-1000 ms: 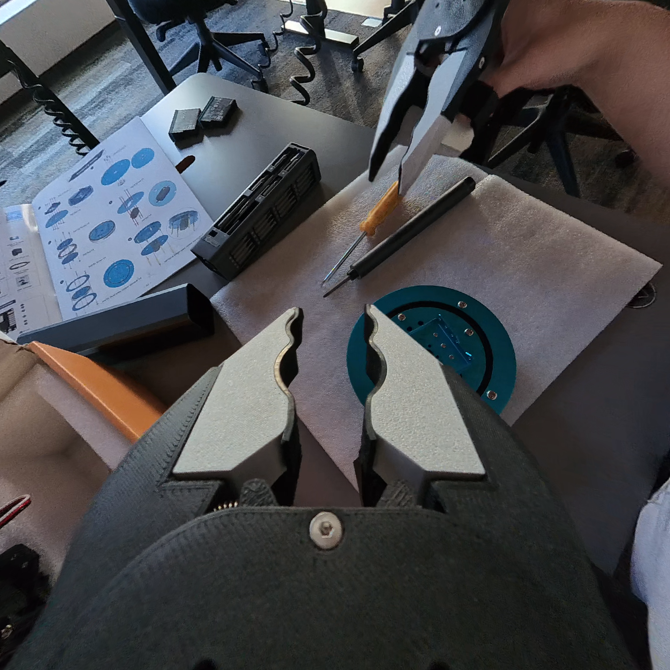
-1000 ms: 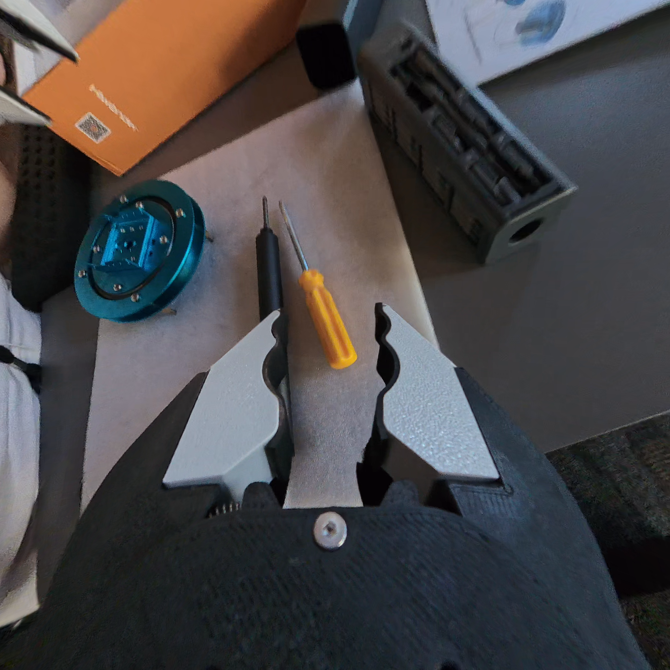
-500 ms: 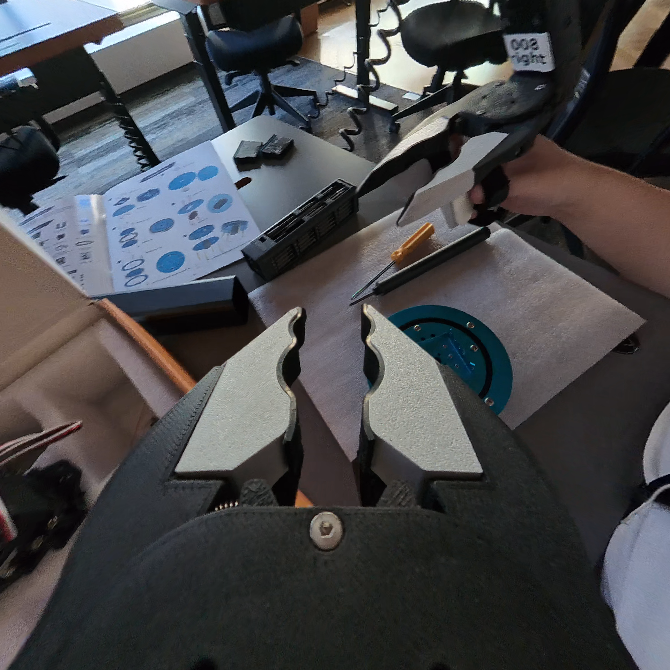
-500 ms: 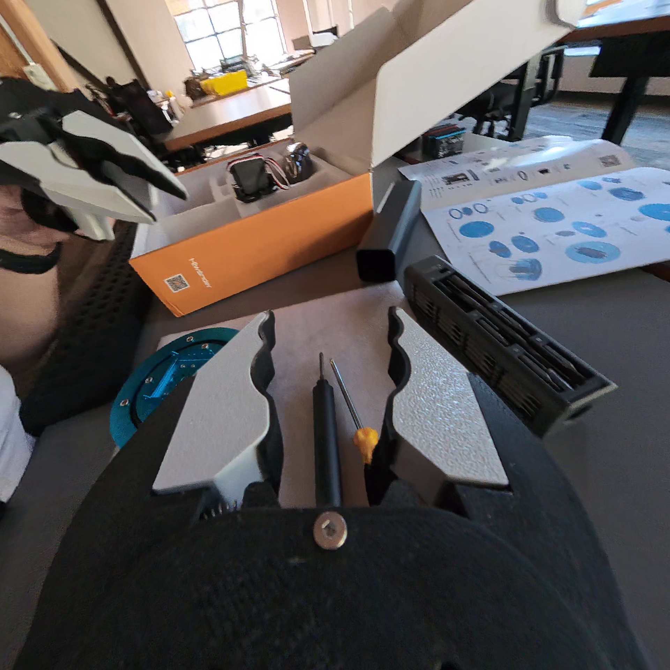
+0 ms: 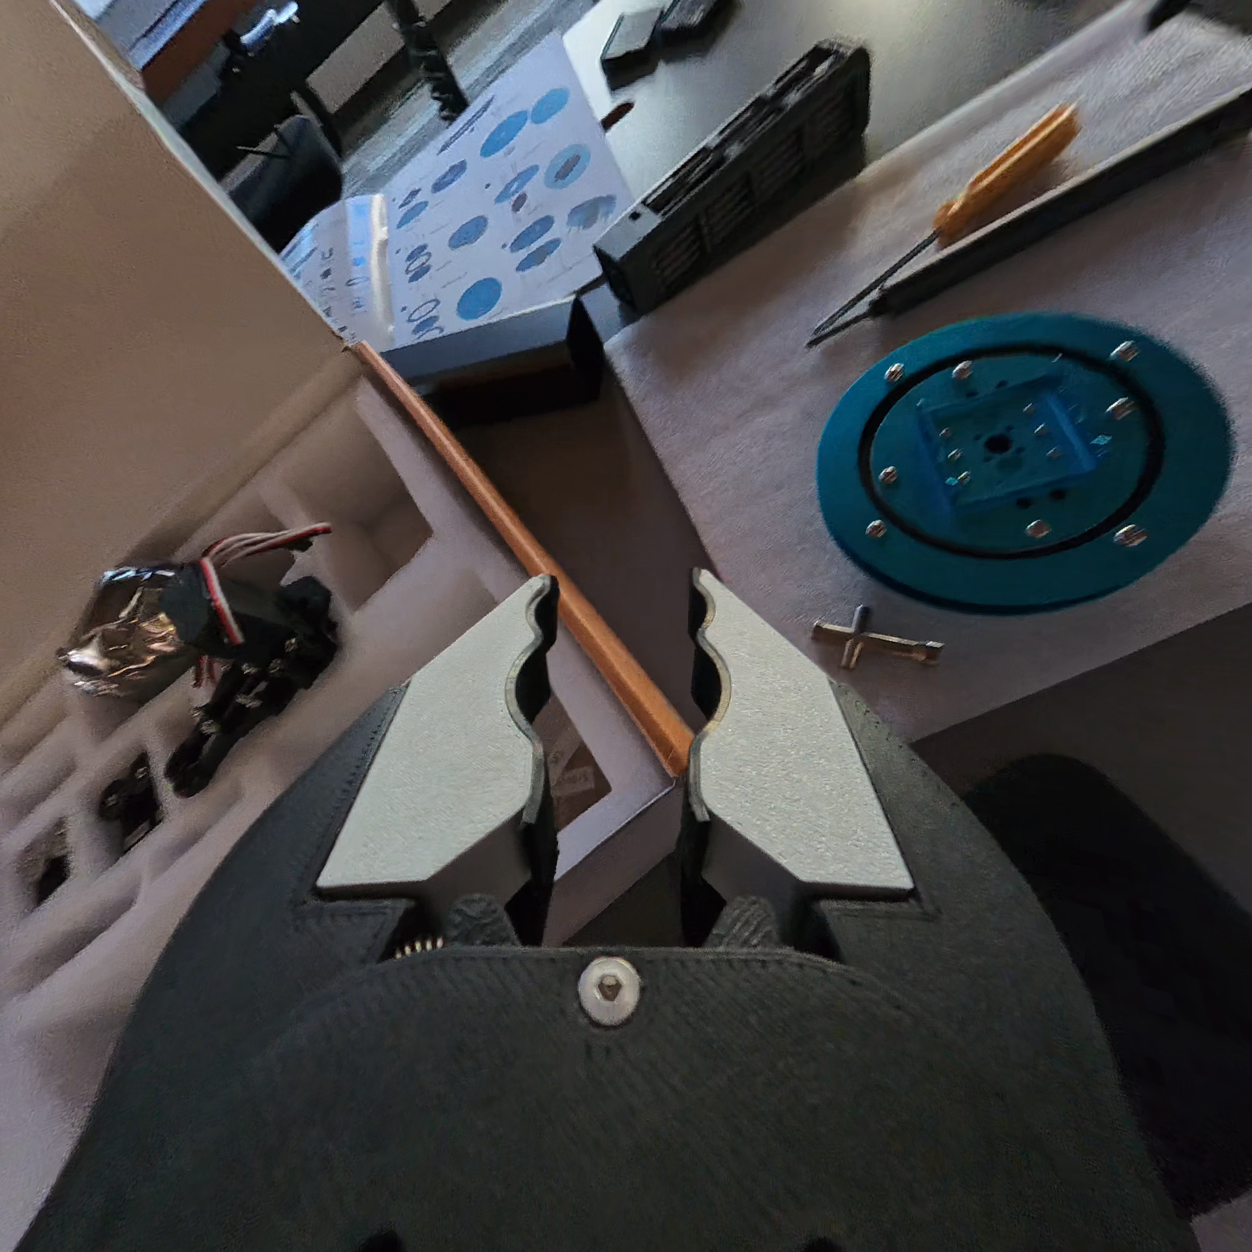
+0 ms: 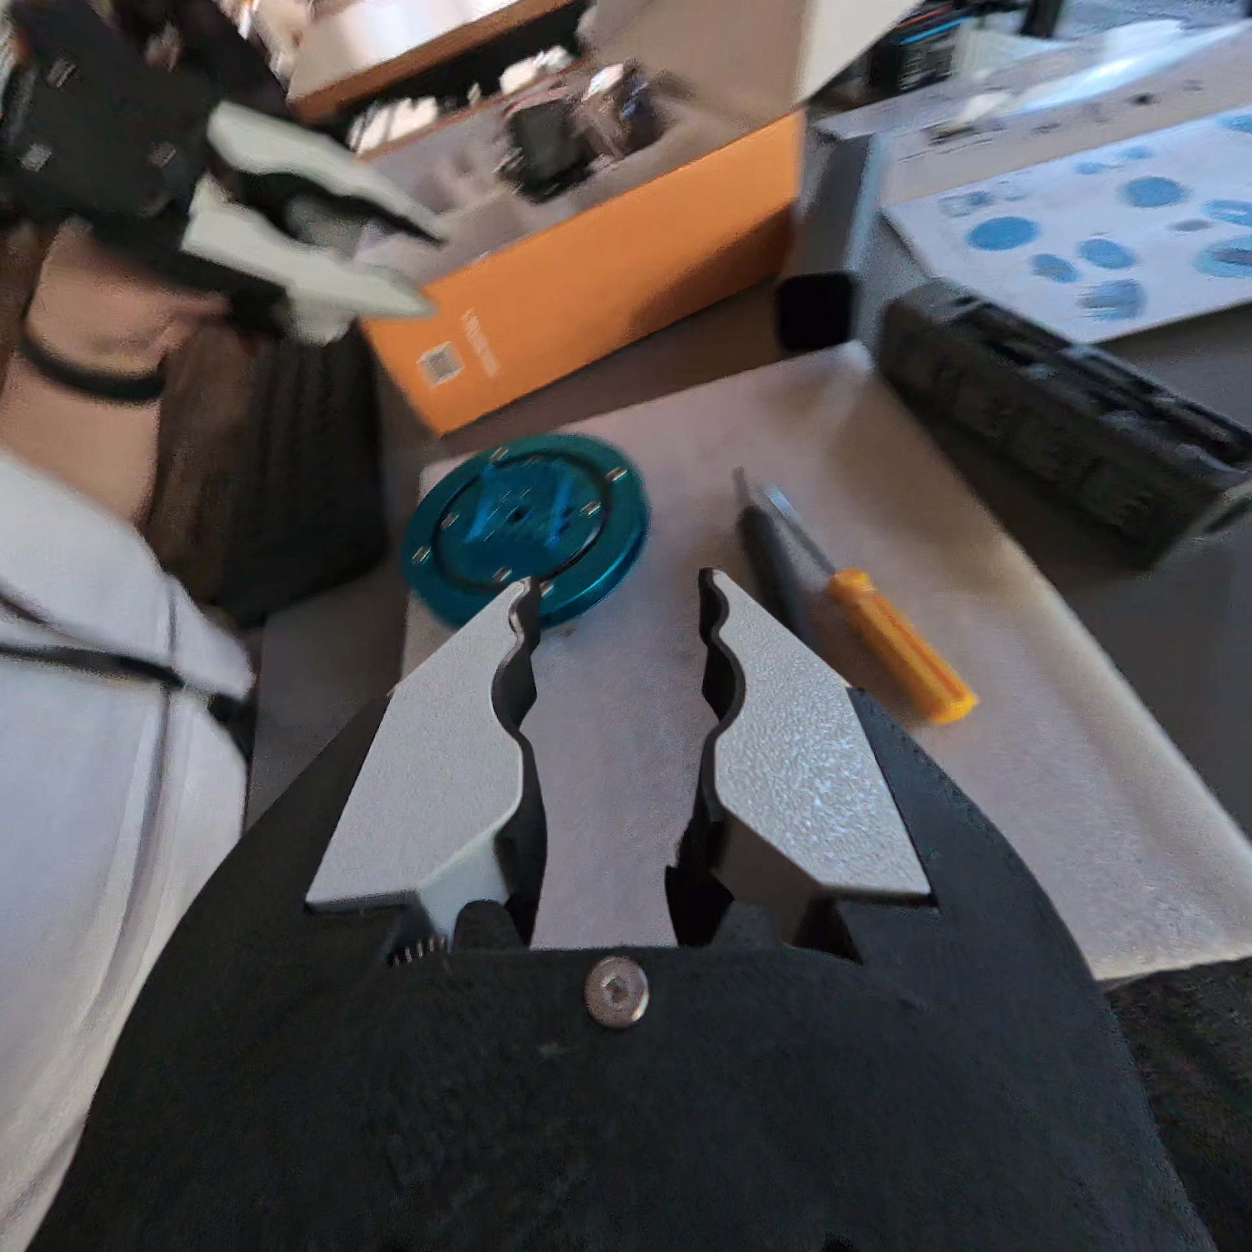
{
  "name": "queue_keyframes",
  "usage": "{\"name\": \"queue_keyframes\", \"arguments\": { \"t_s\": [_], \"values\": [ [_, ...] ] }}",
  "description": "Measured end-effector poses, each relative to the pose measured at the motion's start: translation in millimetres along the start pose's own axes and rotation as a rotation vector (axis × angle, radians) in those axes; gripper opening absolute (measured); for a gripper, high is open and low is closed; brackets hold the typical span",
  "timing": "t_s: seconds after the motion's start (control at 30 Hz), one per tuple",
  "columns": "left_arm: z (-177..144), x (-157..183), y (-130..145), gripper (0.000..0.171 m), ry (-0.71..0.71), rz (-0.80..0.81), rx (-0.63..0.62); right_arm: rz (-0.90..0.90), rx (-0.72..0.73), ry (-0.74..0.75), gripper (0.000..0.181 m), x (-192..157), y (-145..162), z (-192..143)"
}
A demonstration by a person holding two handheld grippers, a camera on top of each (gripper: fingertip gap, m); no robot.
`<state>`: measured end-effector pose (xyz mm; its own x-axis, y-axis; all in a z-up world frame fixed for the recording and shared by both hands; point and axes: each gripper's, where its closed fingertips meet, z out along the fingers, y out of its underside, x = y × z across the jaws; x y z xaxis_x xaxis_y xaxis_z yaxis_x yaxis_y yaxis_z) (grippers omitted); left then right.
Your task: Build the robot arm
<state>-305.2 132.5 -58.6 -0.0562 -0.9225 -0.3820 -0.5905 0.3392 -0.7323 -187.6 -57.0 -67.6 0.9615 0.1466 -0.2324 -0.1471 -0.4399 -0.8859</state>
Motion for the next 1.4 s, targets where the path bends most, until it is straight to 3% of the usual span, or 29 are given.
{"name": "queue_keyframes", "arguments": {
  "t_s": [0.13,0.2,0.3,0.53,0.7,0.77,0.83,0.9,1.0,1.07,1.13,1.27,1.4],
  "values": [
    [10,-3,32,0.038,-0.100,0.098,-0.131,-0.090,-0.134,-0.015,0.048,-33,45,-3],
    [14,-7,45,0.052,-0.133,0.111,-0.184,-0.047,-0.181,-0.053,0.046,-42,63,2],
    [14,-9,48,0.056,-0.152,0.114,-0.210,-0.096,-0.359,0.002,0.023,-34,98,4],
    [0,-31,67,0.060,-0.227,0.062,-0.245,-0.131,-0.338,-0.012,0.021,-33,100,2],
    [-2,-32,66,0.059,-0.258,0.100,-0.227,-0.078,-0.383,-0.047,0.020,-29,104,-8],
    [-5,-31,63,0.057,-0.238,0.077,-0.203,-0.071,-0.381,-0.064,0.019,-30,103,-9],
    [-10,-26,53,0.043,-0.162,0.011,-0.141,-0.086,-0.397,-0.095,0.025,-32,101,-12],
    [-19,-27,39,0.045,-0.106,-0.053,-0.064,-0.103,-0.388,-0.100,0.026,-27,86,-19],
    [-35,-43,24,0.047,-0.110,-0.090,0.020,-0.025,-0.175,-0.039,0.026,17,3,-20],
    [-40,-48,13,0.045,-0.092,-0.116,0.073,0.146,-0.037,-0.014,0.033,72,-55,-9],
    [-39,-50,7,0.045,-0.077,-0.137,0.097,0.316,-0.030,-0.030,0.037,131,-86,17],
    [-36,-50,3,0.047,-0.093,-0.128,0.107,0.628,-0.073,0.001,0.040,241,-105,78],
    [-32,-52,12,0.046,-0.098,-0.134,0.074,0.860,-0.134,0.056,0.040,299,-87,129]
  ]
}}
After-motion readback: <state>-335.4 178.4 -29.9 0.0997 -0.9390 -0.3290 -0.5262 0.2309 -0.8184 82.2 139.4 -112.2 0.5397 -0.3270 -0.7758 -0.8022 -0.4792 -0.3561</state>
